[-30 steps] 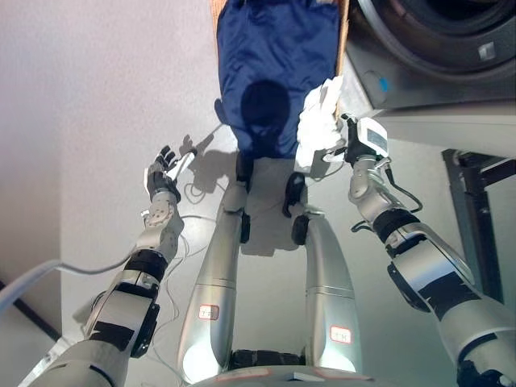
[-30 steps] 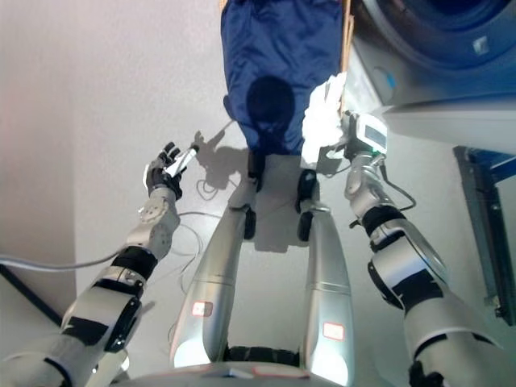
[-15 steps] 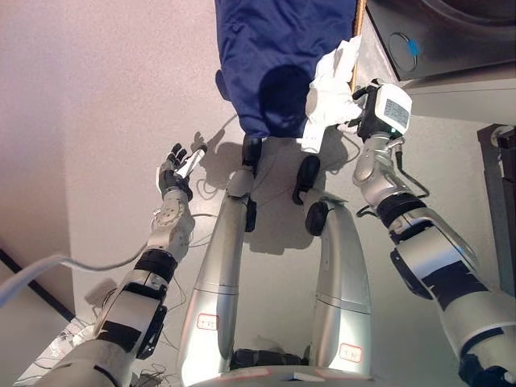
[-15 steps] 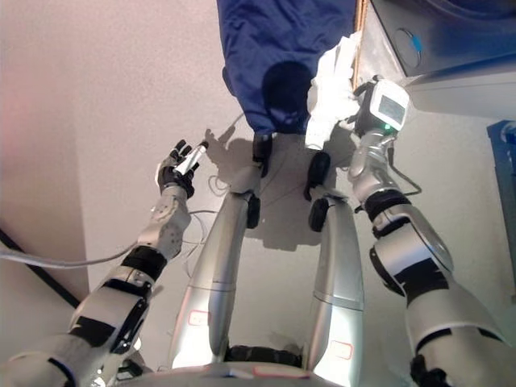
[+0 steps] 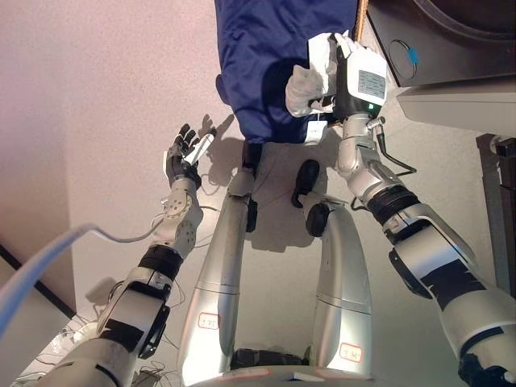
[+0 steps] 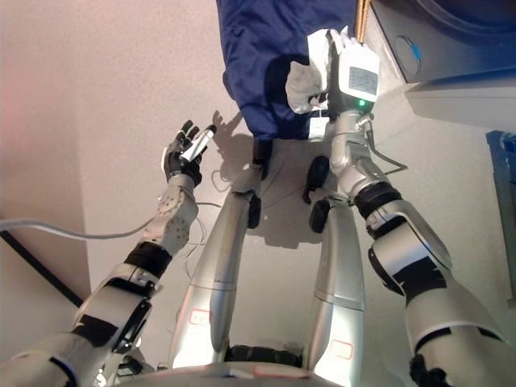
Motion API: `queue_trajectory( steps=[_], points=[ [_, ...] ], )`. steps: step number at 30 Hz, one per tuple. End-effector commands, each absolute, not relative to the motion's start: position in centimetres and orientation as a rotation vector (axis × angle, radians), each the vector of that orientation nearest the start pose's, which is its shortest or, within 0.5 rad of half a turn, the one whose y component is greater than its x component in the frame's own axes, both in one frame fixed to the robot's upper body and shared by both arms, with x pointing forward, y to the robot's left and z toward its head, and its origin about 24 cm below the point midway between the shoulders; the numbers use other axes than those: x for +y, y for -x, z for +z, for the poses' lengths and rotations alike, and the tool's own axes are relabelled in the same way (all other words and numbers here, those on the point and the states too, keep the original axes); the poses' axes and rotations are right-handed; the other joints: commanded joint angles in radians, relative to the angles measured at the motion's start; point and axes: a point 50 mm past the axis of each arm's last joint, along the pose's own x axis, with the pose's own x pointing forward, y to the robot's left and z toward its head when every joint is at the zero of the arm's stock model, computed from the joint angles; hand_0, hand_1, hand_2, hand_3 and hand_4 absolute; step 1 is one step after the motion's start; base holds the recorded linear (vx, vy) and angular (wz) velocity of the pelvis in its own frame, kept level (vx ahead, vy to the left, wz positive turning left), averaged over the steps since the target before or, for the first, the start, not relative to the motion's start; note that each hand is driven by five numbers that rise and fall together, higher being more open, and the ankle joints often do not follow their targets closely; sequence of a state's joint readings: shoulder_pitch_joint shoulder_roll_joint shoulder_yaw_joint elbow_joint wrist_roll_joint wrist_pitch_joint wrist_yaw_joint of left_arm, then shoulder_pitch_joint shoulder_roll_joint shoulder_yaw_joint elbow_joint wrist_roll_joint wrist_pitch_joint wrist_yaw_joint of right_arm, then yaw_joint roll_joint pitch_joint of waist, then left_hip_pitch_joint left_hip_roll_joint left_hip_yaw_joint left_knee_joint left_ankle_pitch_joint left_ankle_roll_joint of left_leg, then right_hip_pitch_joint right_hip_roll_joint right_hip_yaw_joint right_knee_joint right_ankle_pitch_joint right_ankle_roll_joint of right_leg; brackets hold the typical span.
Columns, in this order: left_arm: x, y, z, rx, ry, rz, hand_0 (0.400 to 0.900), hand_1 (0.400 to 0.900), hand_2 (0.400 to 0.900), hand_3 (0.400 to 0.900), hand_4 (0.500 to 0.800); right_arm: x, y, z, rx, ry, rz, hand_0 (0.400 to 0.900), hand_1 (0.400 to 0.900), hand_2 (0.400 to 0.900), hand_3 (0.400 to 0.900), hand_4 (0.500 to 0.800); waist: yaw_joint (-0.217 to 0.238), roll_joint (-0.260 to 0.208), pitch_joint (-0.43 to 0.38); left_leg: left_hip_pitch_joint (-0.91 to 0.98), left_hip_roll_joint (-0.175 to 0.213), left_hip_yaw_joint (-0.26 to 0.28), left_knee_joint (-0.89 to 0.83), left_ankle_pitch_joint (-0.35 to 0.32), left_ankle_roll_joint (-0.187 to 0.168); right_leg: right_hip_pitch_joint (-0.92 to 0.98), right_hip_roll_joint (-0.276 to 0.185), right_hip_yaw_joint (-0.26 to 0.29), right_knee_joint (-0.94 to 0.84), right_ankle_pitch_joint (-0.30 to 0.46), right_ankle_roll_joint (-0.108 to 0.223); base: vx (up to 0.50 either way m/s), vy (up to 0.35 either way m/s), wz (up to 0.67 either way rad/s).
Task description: Put the clothes in the basket into the washing machine.
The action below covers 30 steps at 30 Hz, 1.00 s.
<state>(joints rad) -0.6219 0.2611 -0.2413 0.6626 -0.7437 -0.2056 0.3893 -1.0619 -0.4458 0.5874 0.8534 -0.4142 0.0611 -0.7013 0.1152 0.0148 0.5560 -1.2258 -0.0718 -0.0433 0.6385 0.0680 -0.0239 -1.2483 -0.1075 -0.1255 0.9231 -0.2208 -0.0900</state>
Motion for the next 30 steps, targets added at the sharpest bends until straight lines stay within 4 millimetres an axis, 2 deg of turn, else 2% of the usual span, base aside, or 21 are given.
queue_trajectory(
  steps=[1,5,10,14,18,21,22,23,30],
  points=[
    [17.7,-34.0,4.2,0.083,0.344,0.353,0.9,0.9,0.9,0.9,0.8,-13.6,-39.3,19.1,-0.627,1.099,-0.365,0.9,0.9,0.9,0.9,0.8,-0.044,0.057,-0.126,-0.011,-0.025,0.012,0.127,-0.185,0.033,-0.018,0.009,0.086,-0.105,0.072,0.138,0.0,0.008,-0.04],
    [18.3,-33.8,3.6,0.109,0.348,0.358,0.9,0.9,0.9,0.9,0.8,-13.4,-39.9,17.8,-0.468,0.994,-0.26,0.9,0.9,0.9,0.9,0.8,-0.046,0.052,-0.131,-0.021,-0.026,0.013,0.135,-0.187,0.032,-0.027,0.01,0.09,-0.095,0.071,0.137,0.0,0.0,0.0],
    [18.5,-33.8,3.1,0.142,0.354,0.345,0.9,0.9,0.9,0.9,0.8,-15.4,-40.9,15.7,-0.235,0.935,-0.22,0.9,0.9,0.9,0.9,0.8,-0.032,0.063,-0.125,-0.042,-0.031,0.014,0.16,-0.19,0.029,-0.05,0.002,0.086,-0.067,0.068,0.137,0.0,-0.001,0.01],
    [18.5,-33.7,2.4,0.175,0.354,0.33,0.9,0.9,0.9,0.9,0.8,-17.2,-41.2,14.2,-0.084,0.953,-0.183,0.9,0.9,0.9,0.9,0.8,-0.018,0.076,-0.12,-0.057,-0.036,0.018,0.177,-0.188,0.028,-0.07,-0.004,0.085,-0.041,0.065,0.136,-0.01,-0.011,0.05],
    [18.4,-33.8,2.4,0.183,0.345,0.314,0.9,0.9,0.9,0.9,0.8,-18.4,-41.2,13.8,-0.017,0.96,-0.19,0.9,0.9,0.9,0.9,0.8,-0.002,0.086,-0.112,-0.065,-0.039,0.02,0.194,-0.188,0.028,-0.078,-0.008,0.082,-0.025,0.063,0.136,-0.01,-0.017,0.02],
    [18.4,-33.9,2.5,0.174,0.347,0.313,0.9,0.9,0.9,0.9,0.8,-18.3,-41.1,13.6,-0.026,0.941,-0.173,0.9,0.9,0.9,0.9,0.8,0.0,0.09,-0.114,-0.07,-0.041,0.021,0.199,-0.186,0.027,-0.086,-0.008,0.084,-0.014,0.061,0.136,0.0,-0.005,0.01],
    [18.4,-33.9,2.6,0.173,0.348,0.315,0.9,0.9,0.9,0.9,0.8,-18.1,-41.1,13.7,-0.04,0.948,-0.168,0.765,0.765,0.765,0.765,0.719,-0.001,0.089,-0.114,-0.073,-0.041,0.022,0.202,-0.185,0.026,-0.088,-0.007,0.085,-0.012,0.062,0.137,0.0,0.0,0.0],
    [18.4,-34.0,2.7,0.171,0.347,0.315,0.9,0.9,0.9,0.9,0.8,-18.0,-41.1,13.7,-0.045,0.955,-0.165,0.4,0.4,0.4,0.4,0.5,0.0,0.088,-0.115,-0.075,-0.041,0.023,0.203,-0.185,0.025,-0.09,-0.007,0.084,-0.01,0.062,0.137,0.0,0.0,0.0],
    [18.1,-34.1,2.8,0.167,0.351,0.32,0.9,0.9,0.9,0.9,0.8,-17.7,-41.1,13.7,-0.053,0.978,-0.153,0.4,0.4,0.4,0.4,0.5,-0.002,0.088,-0.117,-0.074,-0.041,0.023,0.209,-0.184,0.025,-0.093,-0.007,0.084,0.0,0.059,0.137,0.0,0.0,0.0]
  ],
)
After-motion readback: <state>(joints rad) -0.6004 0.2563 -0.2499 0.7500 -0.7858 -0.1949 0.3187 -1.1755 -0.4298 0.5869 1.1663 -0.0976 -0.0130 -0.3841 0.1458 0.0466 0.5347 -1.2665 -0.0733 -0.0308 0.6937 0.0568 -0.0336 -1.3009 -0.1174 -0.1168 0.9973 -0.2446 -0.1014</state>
